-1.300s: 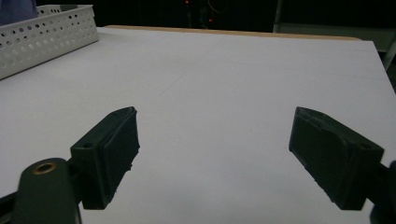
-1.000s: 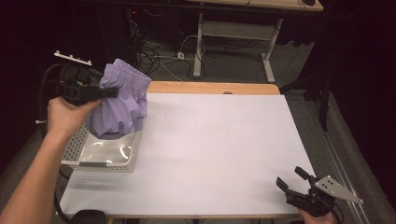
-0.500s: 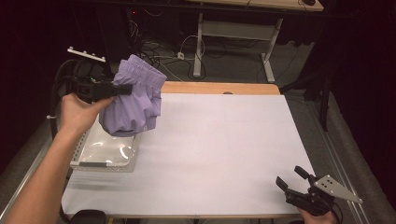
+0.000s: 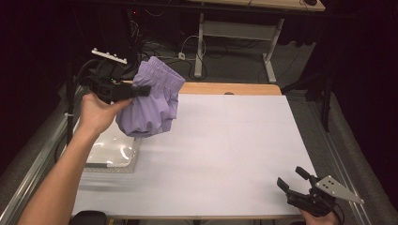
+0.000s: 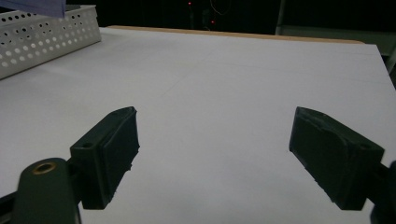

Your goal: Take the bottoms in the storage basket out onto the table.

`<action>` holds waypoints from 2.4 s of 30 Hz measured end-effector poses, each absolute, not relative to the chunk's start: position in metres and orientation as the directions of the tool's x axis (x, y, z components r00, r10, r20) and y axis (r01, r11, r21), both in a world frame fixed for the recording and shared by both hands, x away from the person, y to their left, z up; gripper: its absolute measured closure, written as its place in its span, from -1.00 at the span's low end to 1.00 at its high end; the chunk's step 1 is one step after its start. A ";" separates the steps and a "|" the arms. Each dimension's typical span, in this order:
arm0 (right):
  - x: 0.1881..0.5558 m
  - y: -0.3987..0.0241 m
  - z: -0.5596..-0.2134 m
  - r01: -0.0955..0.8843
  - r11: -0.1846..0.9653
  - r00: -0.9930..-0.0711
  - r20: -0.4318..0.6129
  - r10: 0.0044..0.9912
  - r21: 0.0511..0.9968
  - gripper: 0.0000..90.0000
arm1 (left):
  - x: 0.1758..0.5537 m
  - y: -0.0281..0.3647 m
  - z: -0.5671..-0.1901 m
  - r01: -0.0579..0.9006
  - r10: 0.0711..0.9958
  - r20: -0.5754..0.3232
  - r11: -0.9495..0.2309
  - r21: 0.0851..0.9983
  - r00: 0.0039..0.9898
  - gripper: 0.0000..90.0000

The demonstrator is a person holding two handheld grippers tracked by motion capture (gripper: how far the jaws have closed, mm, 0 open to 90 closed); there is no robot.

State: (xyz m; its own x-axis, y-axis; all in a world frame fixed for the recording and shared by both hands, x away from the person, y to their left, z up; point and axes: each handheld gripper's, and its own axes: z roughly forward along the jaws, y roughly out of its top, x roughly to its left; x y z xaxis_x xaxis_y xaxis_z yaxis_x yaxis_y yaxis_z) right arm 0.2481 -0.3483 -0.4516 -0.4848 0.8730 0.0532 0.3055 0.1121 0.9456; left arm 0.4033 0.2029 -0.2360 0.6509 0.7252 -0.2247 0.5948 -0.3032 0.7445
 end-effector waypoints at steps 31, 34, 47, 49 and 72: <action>0.248 -0.348 -0.452 0.310 0.106 -0.483 0.060 0.874 0.945 -0.63 | 0.413 0.131 -0.250 0.554 0.637 -0.224 -0.381 0.741 0.738 0.75; 0.248 -0.348 -0.452 0.308 0.109 -0.484 0.057 0.873 0.945 -0.63 | 0.415 0.123 -0.254 0.553 0.628 -0.230 -0.384 0.739 0.743 0.74; 0.249 -0.348 -0.452 0.314 0.108 -0.482 0.061 0.874 0.943 -0.63 | 0.432 0.097 -0.277 0.563 0.619 -0.239 -0.401 0.723 0.748 0.74; 0.249 -0.349 -0.452 0.315 0.107 -0.482 0.062 0.874 0.943 -0.63 | 0.434 0.095 -0.281 0.564 0.622 -0.236 -0.403 0.721 0.746 0.74; 0.249 -0.349 -0.452 0.317 0.109 -0.486 0.063 0.872 0.942 -0.63 | 0.461 0.080 -0.317 0.606 0.673 -0.238 -0.384 0.697 0.700 0.72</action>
